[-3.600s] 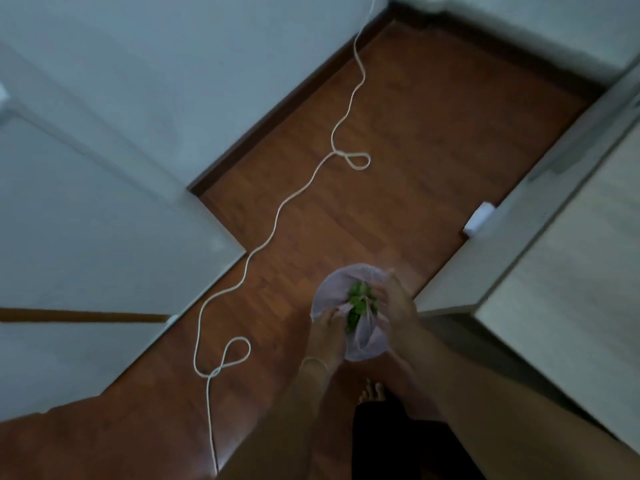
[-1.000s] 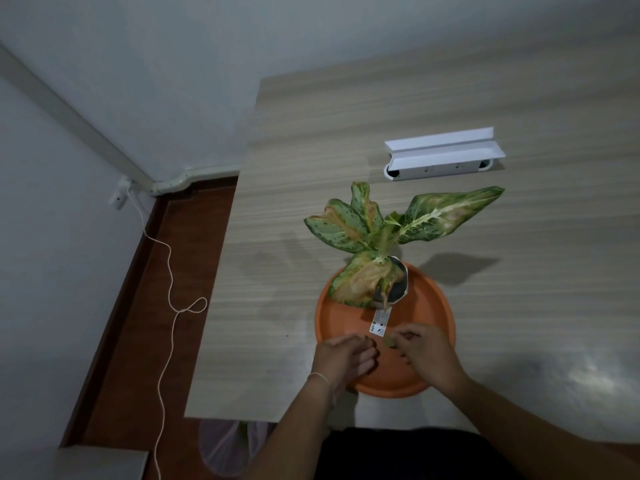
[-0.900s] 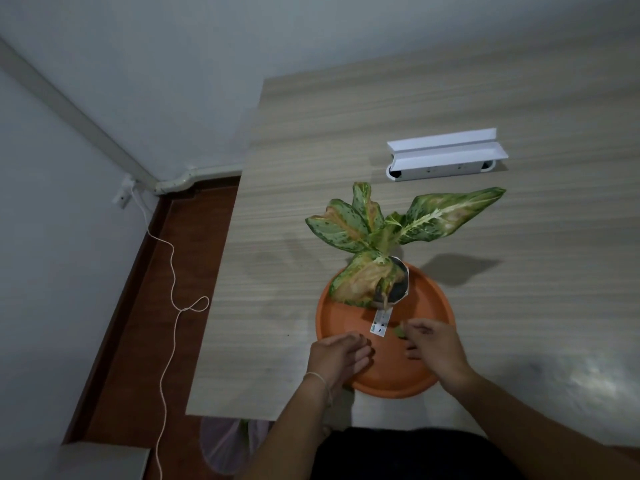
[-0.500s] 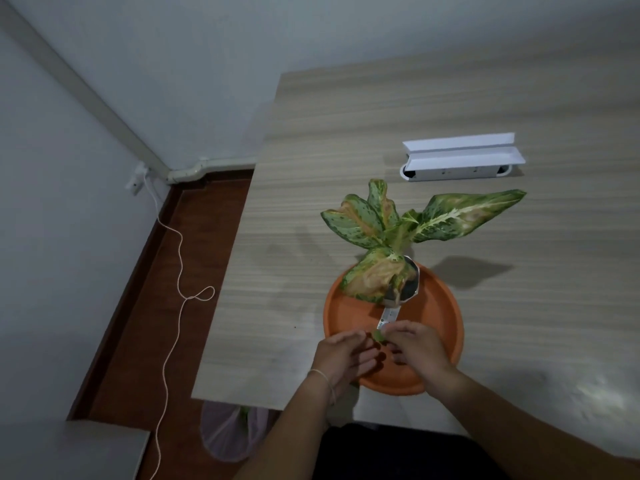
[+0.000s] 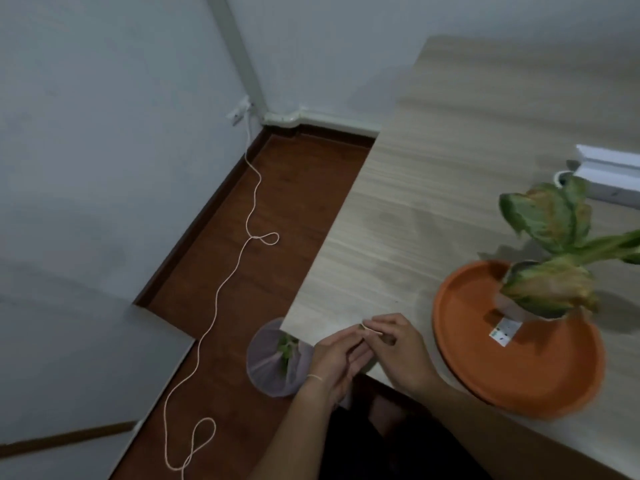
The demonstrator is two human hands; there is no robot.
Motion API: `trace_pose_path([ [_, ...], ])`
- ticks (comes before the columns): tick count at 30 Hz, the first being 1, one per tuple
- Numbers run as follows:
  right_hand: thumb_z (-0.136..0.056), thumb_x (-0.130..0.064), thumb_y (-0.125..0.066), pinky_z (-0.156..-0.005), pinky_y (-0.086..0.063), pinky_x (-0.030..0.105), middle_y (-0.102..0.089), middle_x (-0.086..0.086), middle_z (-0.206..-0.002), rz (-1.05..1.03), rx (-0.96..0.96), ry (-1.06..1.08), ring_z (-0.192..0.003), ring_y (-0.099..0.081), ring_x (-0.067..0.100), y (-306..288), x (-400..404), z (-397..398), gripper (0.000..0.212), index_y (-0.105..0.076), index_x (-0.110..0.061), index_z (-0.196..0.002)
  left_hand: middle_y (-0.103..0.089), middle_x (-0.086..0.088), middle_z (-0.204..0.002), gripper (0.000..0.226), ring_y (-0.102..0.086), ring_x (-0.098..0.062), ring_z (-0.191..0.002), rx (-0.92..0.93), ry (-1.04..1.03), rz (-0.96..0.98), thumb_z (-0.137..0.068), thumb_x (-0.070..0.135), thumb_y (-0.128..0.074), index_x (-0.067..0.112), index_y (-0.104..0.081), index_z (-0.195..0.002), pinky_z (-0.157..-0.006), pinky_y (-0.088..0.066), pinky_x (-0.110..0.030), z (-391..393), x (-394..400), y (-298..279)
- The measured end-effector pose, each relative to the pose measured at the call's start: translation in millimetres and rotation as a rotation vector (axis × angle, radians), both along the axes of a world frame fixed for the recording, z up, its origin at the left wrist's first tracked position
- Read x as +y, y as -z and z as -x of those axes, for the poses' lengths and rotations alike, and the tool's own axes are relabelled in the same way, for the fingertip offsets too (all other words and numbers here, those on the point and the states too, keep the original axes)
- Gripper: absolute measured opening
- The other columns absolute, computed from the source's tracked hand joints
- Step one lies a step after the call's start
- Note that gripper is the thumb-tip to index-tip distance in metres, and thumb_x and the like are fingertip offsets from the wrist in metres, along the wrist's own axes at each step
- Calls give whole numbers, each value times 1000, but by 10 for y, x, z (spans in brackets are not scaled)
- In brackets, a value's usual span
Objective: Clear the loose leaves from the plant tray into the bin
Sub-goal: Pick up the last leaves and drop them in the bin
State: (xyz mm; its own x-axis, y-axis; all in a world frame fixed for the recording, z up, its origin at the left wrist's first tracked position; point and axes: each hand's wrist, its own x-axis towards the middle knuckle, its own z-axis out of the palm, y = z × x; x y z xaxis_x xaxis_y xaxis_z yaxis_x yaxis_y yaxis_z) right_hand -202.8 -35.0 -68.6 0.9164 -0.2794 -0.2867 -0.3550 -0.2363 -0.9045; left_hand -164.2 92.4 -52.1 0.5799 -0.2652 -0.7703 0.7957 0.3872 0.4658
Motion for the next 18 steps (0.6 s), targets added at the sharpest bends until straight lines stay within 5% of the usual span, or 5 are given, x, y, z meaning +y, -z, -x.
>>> trace_pose_path([
  [2,-86,-17,-75,-87,-46,6,-65,-9,-107,25,-3,-39,-102,-65,3,-60,337,-138,27,-76,-17,-113,-75,-20,-88,20,-74,-26,-80,-4,-88,-20,-86,-4,-62,-7,-66,-105,-67,-61,-31,-131,433,26],
  [6,-88,-8,-72,-92,-55,36,-72,0,-107,26,46,-87,-98,-70,15,-114,894,-441,22,-78,-12,-108,-76,-19,-83,17,-74,-26,-77,45,-343,-57,-86,-1,-63,-3,-67,-103,-63,-62,-31,-474,1431,312],
  [10,-92,-9,-67,-67,-49,8,-75,-18,-83,32,37,-152,-75,-68,-6,-121,1246,-728,23,-76,-30,-88,-75,-14,-71,20,-74,-21,-64,139,-491,-94,-92,-2,-56,0,-74,-84,-57,-62,-30,-748,2197,970],
  [14,-93,-22,-63,-65,-54,14,-79,-13,-91,-75,75,-125,-76,-73,6,-73,1508,-865,18,-79,-29,-91,-70,-17,-86,9,-69,-25,-74,244,-410,-176,-91,-1,-59,-6,-64,-97,-56,-61,-31,-930,2545,1809],
  [18,-86,-29,-62,-70,-57,16,-80,-1,-96,-63,95,-34,-77,-75,16,135,1567,-762,23,-79,-27,-102,-71,-13,-74,15,-62,-29,-81,289,-260,-284,-94,0,-53,-1,-65,-84,-83,-56,-44,-1119,2628,2683],
])
